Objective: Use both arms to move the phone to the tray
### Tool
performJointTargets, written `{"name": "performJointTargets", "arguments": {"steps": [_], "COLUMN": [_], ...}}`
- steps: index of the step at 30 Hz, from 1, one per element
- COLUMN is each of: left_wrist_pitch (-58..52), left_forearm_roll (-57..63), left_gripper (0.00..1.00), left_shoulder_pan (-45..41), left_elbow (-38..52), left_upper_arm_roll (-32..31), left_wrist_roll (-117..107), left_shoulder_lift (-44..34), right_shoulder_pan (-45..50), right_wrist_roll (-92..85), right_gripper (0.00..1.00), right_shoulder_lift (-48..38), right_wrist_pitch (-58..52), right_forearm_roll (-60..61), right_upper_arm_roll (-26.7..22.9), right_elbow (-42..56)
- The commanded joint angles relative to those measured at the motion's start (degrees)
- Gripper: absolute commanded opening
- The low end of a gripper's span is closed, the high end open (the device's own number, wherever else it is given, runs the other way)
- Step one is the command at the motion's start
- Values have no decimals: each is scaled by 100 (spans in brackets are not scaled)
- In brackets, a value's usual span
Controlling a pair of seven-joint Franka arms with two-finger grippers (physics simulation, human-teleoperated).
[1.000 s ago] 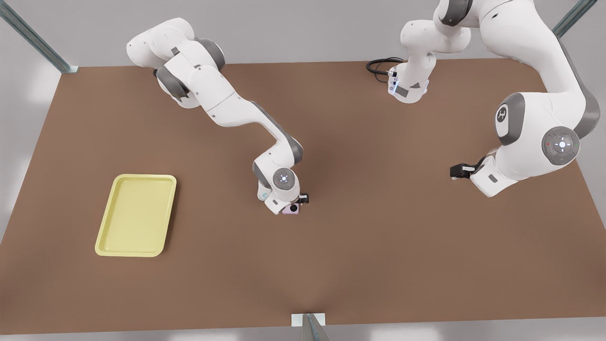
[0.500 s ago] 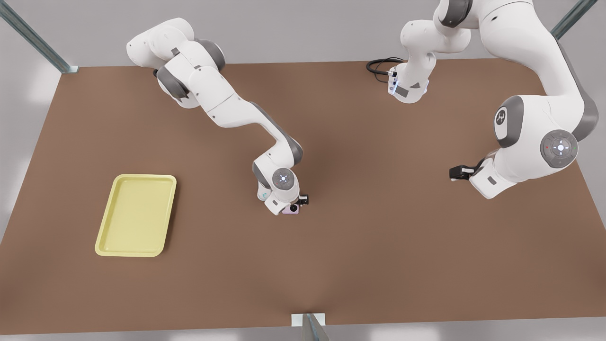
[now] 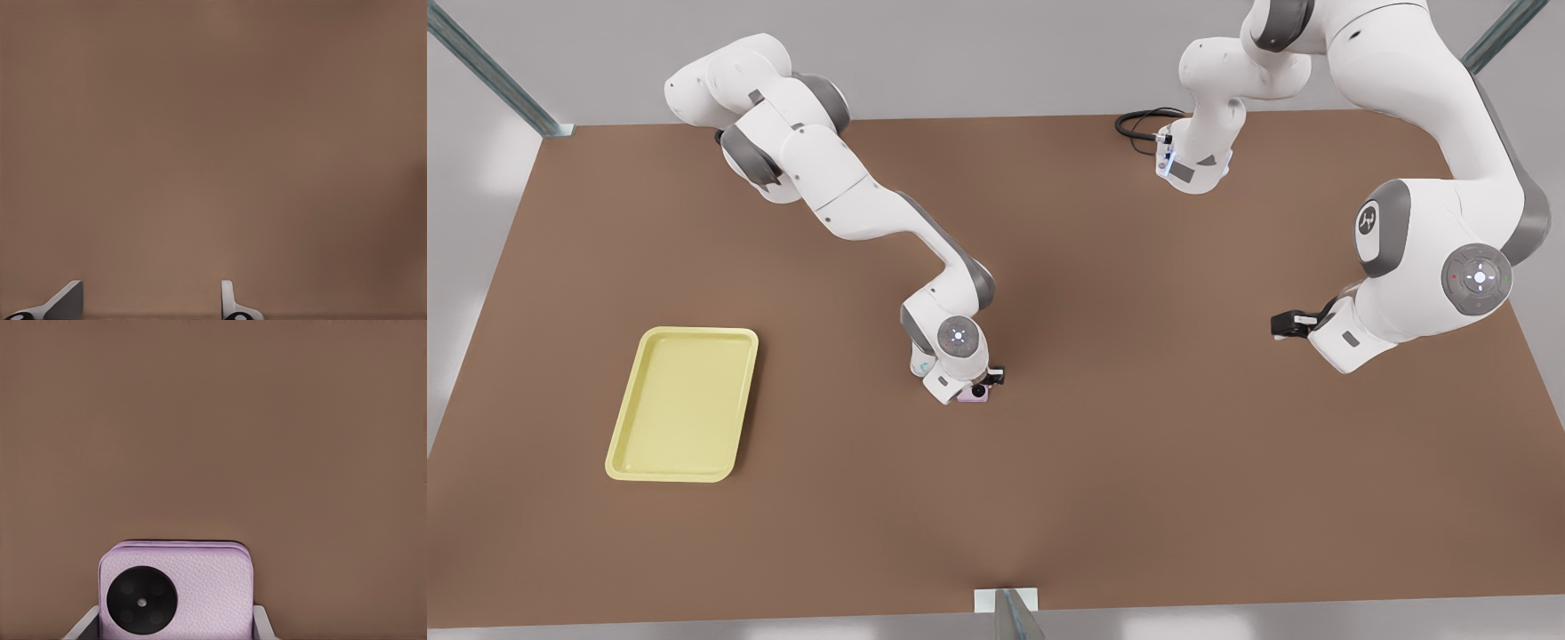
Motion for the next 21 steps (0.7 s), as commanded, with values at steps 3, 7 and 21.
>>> {"name": "performJointTargets", "arguments": {"steps": [3, 7, 21], "left_wrist_pitch": [-4, 4, -13], "left_forearm_roll": [3, -6, -58], "left_gripper": [100, 100, 100], "left_shoulder_pan": [0, 0, 0], "left_elbow": [3, 3, 3], "left_upper_arm_roll": [1, -8, 1], "left_wrist_roll": [3, 3, 12], "left_shoulder_lift": [-7, 19, -25], "right_shoulder_pan": [-9, 0, -79], "right_wrist_roll": [-26, -26, -106], "right_gripper": [83, 83, 81], "right_shoulder_lift": [-16, -16, -289], "right_wrist_pitch": [-1, -1, -202], "right_forearm_roll": [4, 4, -5], "right_upper_arm_roll": [4, 4, -13], "right_elbow": [3, 20, -6]}}
